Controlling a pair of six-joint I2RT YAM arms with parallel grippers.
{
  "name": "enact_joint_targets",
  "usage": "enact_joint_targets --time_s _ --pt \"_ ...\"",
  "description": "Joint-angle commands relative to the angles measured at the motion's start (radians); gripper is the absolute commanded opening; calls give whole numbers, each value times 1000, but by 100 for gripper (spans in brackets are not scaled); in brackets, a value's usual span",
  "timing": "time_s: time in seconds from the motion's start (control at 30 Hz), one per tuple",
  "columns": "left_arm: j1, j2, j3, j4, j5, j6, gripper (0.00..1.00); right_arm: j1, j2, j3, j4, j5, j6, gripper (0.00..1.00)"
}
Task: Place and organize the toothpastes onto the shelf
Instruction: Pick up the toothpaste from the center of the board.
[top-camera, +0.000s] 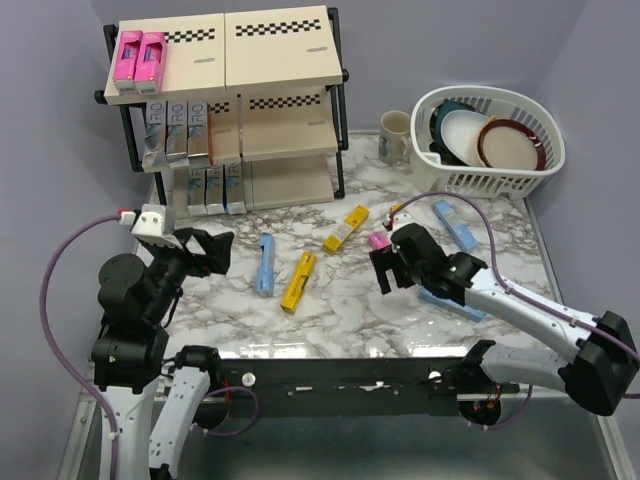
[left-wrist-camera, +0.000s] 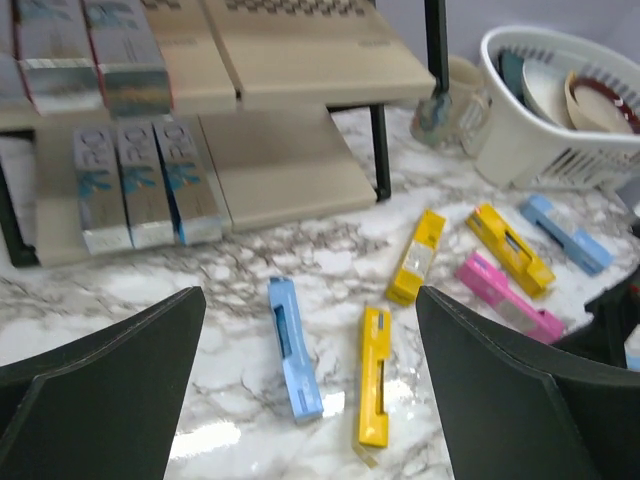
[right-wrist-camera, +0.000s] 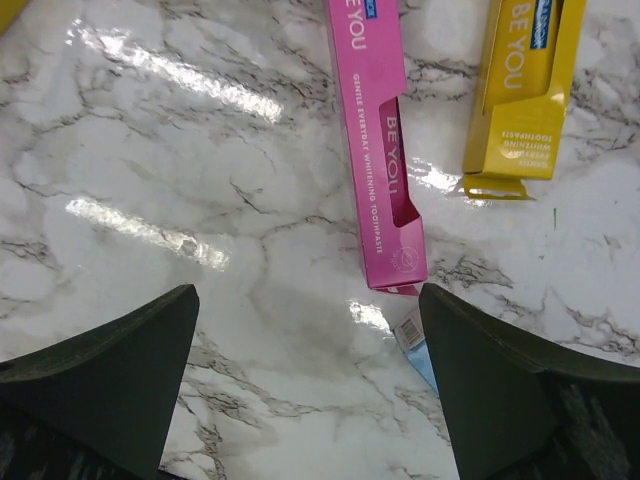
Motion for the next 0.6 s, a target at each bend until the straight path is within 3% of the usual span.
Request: enact_joint_targets --time_s 0.0,0.23,0.4,0.57 --pt "-10 -58 -145 78 189 -79 99 -97 121 25 -4 -122 31 100" --pt "-10 -49 -407 310 355 -187 99 -182 274 39 31 -187 -9 96" --pt "-42 -28 -501 412 338 -196 99 -211 356 67 20 -214 -27 91" --pt "-58 -37 -498 368 284 -156 99 -213 403 82 0 -249 -19 82"
